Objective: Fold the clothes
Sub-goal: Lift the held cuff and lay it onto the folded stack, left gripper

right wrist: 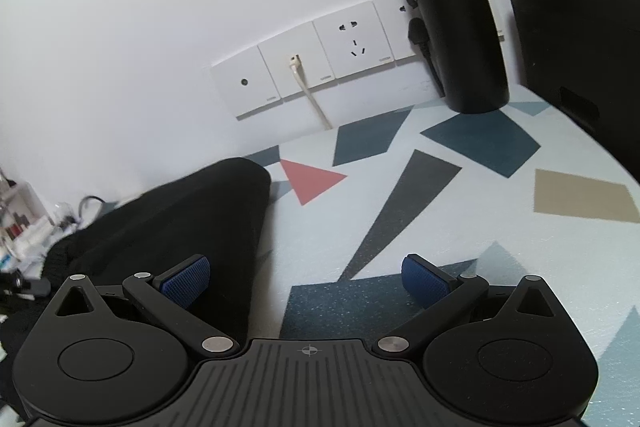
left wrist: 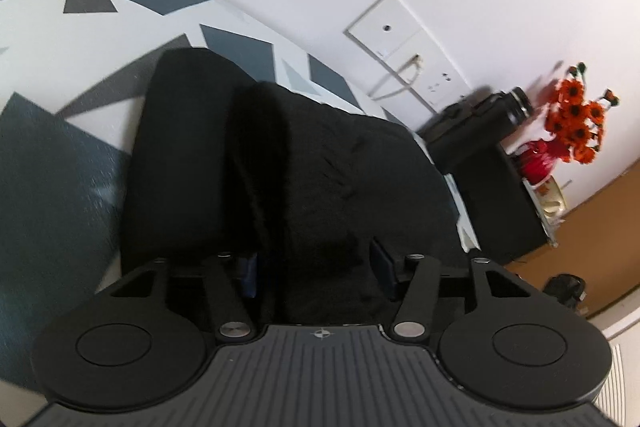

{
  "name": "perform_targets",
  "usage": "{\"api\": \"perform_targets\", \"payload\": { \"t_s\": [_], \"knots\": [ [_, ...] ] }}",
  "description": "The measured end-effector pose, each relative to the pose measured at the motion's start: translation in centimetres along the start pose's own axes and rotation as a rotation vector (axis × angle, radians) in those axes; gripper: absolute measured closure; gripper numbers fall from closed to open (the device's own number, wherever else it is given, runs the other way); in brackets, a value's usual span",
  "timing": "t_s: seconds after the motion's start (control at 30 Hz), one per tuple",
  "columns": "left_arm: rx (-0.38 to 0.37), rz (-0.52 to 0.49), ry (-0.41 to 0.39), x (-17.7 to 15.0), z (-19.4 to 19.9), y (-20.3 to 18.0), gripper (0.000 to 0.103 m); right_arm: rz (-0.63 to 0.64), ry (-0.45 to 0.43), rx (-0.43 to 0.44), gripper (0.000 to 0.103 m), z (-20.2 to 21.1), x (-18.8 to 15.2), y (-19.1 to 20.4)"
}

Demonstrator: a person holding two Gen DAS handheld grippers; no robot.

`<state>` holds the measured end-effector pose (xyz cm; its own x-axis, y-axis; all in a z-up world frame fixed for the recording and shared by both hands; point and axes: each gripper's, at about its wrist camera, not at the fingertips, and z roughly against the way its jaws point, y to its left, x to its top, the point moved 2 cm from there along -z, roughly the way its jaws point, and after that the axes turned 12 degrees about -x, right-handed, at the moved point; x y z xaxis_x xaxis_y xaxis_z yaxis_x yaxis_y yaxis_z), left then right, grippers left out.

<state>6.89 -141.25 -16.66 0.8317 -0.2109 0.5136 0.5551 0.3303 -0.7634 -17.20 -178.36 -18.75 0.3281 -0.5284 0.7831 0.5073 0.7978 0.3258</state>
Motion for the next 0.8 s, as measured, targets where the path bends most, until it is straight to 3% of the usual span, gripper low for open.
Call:
{"api": "perform_targets", "payload": {
  "t_s": [0.1, 0.2, 0.27, 0.43, 0.53, 0.7, 0.8],
  "knots": [
    [-0.004, -0.019, 0.021, -1.0, 0.4, -0.8, 0.045, -0.007, 0.025, -0.033, 0.001, 0.3, 0.2, 0.2],
    [-0.016, -0.034, 0.021, -1.6, 0.8, -1.1, 0.048, 0.018, 0.05, 0.01, 0.001, 2.1, -0.4, 1.5],
    [-0.026, -0.047, 0.011, -1.9, 1.1, -1.1, 0.07, 0.048, 0.073, 0.052, 0.001, 3.3, -1.0, 2.6],
    [-0.058, -0.057, -0.027, -2.3, 1.9, -0.9, 0.081, 0.085, 0.162, 0.042, 0.001, 3.5, -2.9, 4.7],
    [-0.079, -0.058, -0.052, -2.4, 2.4, -0.8, 0.083, 0.07, 0.188, 0.022, 0.001, 3.2, -3.4, 5.2],
    [-0.104, -0.041, -0.055, -1.8, 4.0, 0.6, 0.083, 0.031, 0.205, 0.129, 0.001, 4.7, -3.2, 6.4],
    [-0.096, -0.045, -0.045, -1.7, 4.3, 1.5, 0.082, 0.063, 0.223, 0.099, 0.001, 4.5, -3.2, 7.2]
  ]
}}
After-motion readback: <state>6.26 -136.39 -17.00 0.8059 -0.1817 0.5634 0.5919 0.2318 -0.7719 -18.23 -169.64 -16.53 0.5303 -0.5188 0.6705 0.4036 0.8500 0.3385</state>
